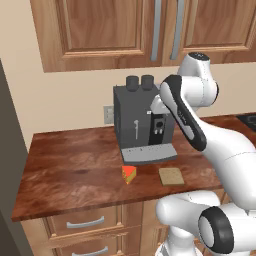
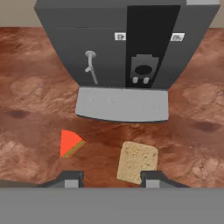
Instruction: Pick the pan from the cabinet and place it on the stove. Then turn on the stove burner for the pan.
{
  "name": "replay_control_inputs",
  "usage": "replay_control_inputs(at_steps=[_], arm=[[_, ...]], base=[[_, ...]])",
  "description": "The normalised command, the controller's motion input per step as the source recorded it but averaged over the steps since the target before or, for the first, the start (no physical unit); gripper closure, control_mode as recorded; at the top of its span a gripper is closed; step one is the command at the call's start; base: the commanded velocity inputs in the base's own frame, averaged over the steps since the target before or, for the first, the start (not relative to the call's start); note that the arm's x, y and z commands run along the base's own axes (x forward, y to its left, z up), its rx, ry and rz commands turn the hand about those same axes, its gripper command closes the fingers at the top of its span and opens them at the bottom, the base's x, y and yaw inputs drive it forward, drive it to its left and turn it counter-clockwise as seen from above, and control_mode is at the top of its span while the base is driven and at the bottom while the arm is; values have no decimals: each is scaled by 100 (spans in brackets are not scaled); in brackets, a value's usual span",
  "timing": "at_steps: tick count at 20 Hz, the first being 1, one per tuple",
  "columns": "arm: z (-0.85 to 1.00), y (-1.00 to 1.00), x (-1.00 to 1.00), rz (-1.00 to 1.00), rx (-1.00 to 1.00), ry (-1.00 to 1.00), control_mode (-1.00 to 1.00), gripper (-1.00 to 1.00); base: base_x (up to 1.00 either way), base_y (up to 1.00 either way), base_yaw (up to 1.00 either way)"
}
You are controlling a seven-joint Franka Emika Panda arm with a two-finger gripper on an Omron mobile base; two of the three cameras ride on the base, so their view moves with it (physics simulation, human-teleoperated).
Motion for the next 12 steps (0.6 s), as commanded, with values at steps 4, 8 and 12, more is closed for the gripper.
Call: replay_control_inputs(at_steps=[4, 8, 12], arm=[[0, 1, -3, 0, 0, -4, -100, -100], [3, 0, -5, 0, 0, -16, -100, -100], [18, -3, -15, 0, 0, -22, -100, -100]], base=[[0, 0, 0], [0, 0, 0], [0, 0, 0]])
